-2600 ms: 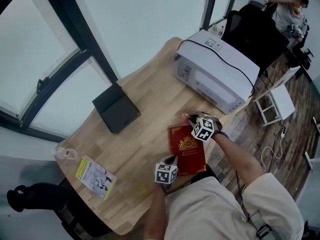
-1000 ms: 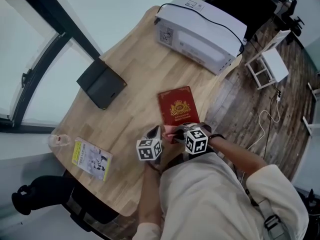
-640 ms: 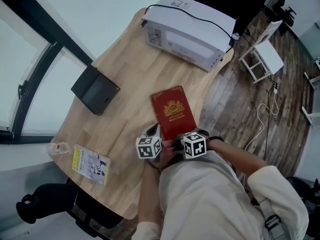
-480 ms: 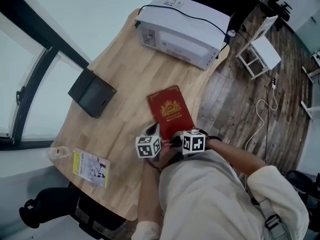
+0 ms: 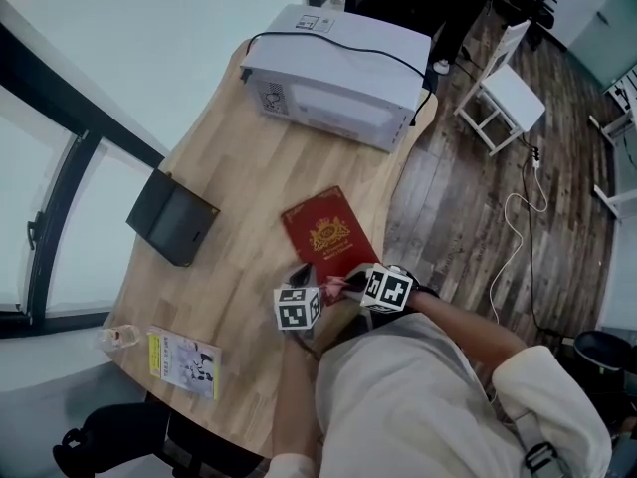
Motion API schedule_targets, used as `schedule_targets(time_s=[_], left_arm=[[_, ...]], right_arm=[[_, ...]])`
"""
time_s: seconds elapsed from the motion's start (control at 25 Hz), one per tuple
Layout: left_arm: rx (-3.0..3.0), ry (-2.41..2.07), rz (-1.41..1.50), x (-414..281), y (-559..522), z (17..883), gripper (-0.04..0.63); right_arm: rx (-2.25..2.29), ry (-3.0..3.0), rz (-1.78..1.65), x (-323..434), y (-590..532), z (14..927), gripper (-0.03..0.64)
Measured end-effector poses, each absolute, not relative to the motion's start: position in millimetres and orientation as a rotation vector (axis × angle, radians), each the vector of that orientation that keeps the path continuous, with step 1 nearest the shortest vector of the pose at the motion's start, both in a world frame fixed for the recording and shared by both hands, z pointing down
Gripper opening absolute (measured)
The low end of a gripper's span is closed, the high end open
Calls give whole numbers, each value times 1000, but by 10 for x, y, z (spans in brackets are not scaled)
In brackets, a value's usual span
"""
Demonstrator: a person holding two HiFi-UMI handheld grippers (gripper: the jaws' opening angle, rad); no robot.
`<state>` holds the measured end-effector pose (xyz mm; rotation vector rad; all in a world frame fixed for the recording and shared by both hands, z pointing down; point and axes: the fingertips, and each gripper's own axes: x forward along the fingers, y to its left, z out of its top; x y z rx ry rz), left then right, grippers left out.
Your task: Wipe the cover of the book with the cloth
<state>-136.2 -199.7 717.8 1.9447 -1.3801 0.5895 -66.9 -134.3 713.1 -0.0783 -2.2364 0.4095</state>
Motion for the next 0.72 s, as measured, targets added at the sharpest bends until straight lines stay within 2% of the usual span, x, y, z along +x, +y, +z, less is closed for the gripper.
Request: schedule_targets(time_s=[0.72], left_arm=[[1932, -1389, 536, -1386, -2004, 7168, 8]], right_arm=[[155, -2222, 399, 110, -2020, 7139, 40]])
